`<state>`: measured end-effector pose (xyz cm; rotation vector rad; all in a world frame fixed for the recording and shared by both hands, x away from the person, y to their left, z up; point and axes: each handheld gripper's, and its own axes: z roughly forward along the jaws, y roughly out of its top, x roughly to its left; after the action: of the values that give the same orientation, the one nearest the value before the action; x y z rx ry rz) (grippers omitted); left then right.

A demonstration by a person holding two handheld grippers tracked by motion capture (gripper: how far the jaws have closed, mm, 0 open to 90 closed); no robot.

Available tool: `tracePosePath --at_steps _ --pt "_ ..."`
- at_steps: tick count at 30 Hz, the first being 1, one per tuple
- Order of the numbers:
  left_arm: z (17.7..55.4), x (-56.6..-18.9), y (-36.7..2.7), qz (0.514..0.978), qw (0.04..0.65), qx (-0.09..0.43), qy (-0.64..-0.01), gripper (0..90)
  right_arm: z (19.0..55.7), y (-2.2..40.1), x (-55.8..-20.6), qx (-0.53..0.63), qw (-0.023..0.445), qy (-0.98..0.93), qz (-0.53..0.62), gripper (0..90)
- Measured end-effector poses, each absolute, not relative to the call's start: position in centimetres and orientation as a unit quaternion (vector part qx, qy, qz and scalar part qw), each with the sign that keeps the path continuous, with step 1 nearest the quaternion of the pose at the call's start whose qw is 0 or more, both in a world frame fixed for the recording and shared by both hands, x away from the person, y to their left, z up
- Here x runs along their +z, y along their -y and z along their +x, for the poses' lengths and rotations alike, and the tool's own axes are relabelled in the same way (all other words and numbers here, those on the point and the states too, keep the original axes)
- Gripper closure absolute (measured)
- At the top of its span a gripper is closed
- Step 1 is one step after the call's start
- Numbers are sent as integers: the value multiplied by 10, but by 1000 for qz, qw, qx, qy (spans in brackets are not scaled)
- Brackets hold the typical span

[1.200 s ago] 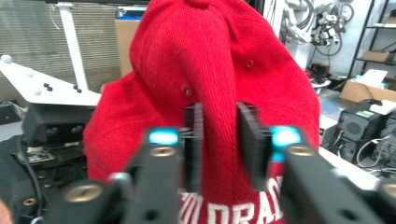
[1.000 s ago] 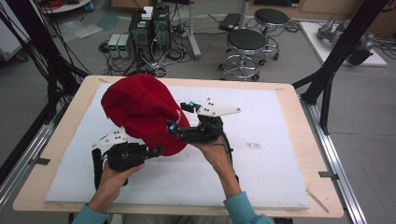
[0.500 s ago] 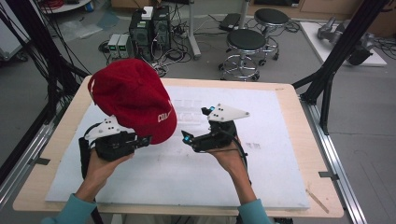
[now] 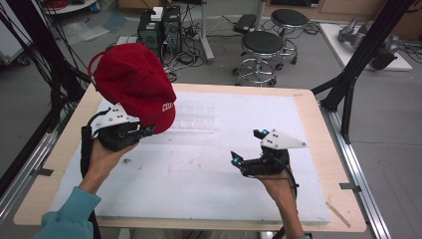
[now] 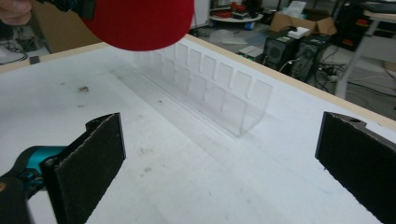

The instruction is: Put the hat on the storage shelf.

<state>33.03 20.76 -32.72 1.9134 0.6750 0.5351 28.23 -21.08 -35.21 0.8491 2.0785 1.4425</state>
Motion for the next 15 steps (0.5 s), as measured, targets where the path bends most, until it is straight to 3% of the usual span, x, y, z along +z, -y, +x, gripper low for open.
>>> tracePosePath --at_steps 7,15 --pt "344 -332 -208 796 473 246 -285 854 261 245 -376 533 254 -731 340 5" --pt "358 -340 -202 789 468 257 -302 854 242 254 -401 566 278 -700 336 5"
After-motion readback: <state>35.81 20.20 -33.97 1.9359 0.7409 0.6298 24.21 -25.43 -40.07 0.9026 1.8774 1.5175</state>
